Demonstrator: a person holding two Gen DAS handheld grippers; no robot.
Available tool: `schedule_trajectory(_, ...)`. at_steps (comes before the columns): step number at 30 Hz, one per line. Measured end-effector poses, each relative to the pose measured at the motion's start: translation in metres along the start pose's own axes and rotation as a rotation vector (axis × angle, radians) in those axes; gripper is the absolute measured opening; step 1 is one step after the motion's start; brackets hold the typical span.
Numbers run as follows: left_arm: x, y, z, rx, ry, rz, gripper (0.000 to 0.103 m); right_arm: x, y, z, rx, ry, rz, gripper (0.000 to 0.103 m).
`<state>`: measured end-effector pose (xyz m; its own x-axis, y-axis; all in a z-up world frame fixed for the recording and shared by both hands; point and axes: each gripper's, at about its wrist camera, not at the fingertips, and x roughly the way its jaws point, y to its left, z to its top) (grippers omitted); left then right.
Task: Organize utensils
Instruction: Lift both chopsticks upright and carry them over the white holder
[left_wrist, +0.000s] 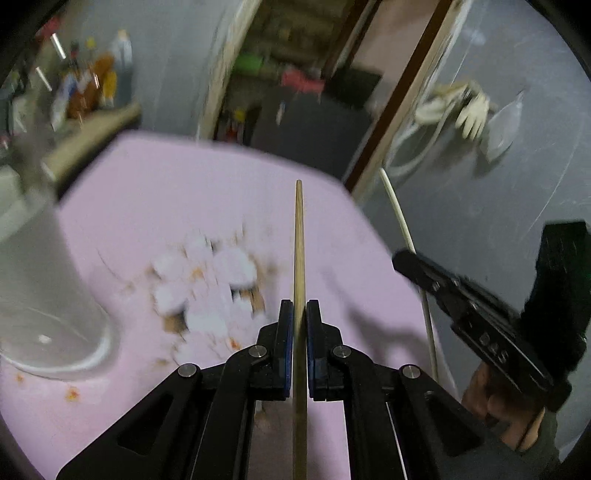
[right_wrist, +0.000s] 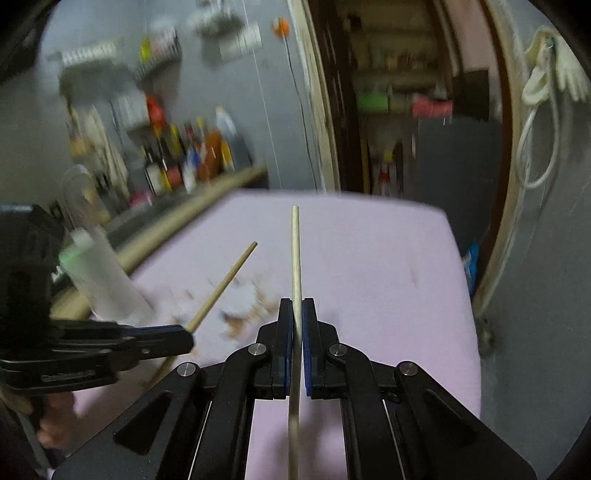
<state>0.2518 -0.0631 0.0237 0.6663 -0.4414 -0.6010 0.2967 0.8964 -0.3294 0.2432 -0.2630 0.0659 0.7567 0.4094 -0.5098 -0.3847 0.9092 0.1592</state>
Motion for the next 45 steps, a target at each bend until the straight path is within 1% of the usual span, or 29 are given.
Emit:
schedule_trajectory(4,-0.038,-0.019,-0.002,0.063,-0.206,0.034,0.004,-0.027,0.026,0.004,-0.030,-0.174,-0.003,0.003)
schedule_trajectory(5,-0.042,-0.024,-0.004,0.073,-0.237,0.045,0.004,-0.032,0.031,0.005,-0.034,-0.207,-0.003,0.003)
schedule_trajectory(6,-0.050,-0.027,-0.004,0.083,-0.277,0.070,0.004,-0.038,0.037,0.008,-0.032,-0.257,0.008,0.003)
schedule_trajectory(7,-0.062,-0.029,-0.004,0.094,-0.326,0.093,0.004,-0.043,0.042,0.010,-0.029,-0.287,0.018,0.003)
schedule_trajectory(10,-0.089,-0.025,-0.004,0.099,-0.435,0.115,0.004,-0.056,0.057,0.020,-0.033,-0.386,0.044,0.003)
schedule_trajectory(13,-0.109,-0.013,0.001,0.080,-0.517,0.116,0.004,-0.060,0.077,0.033,-0.044,-0.460,0.081,0.003)
schedule_trajectory(15,-0.124,0.001,0.008,0.064,-0.554,0.118,0.004,-0.058,0.090,0.044,-0.049,-0.491,0.111,0.003)
schedule_trajectory(17,-0.143,0.015,0.014,0.046,-0.603,0.134,0.004,-0.055,0.106,0.055,-0.047,-0.532,0.152,0.003)
schedule_trajectory(20,-0.162,0.046,0.033,0.008,-0.649,0.157,0.004,-0.048,0.126,0.069,-0.019,-0.585,0.215,0.003)
schedule_trajectory(22,-0.180,0.063,0.043,-0.005,-0.692,0.186,0.004,-0.045,0.140,0.075,-0.005,-0.618,0.242,0.003)
schedule_trajectory(23,-0.189,0.070,0.047,-0.005,-0.713,0.206,0.004,-0.043,0.147,0.079,0.001,-0.641,0.241,0.003)
schedule_trajectory(28,-0.210,0.112,0.058,-0.025,-0.779,0.253,0.004,-0.023,0.168,0.091,0.059,-0.706,0.261,0.003)
schedule_trajectory(30,-0.210,0.132,0.060,-0.049,-0.793,0.287,0.004,-0.015,0.174,0.091,0.073,-0.726,0.255,0.003)
schedule_trajectory(32,-0.206,0.147,0.058,-0.064,-0.803,0.300,0.004,-0.005,0.180,0.088,0.081,-0.739,0.237,0.003)
schedule_trajectory(37,-0.190,0.183,0.054,-0.111,-0.827,0.306,0.004,0.019,0.193,0.079,0.077,-0.734,0.205,0.003)
schedule_trajectory(41,-0.178,0.196,0.049,-0.127,-0.827,0.336,0.004,0.038,0.199,0.072,0.066,-0.716,0.201,0.003)
schedule_trajectory(45,-0.167,0.204,0.042,-0.143,-0.813,0.324,0.004,0.054,0.205,0.061,0.032,-0.701,0.181,0.003)
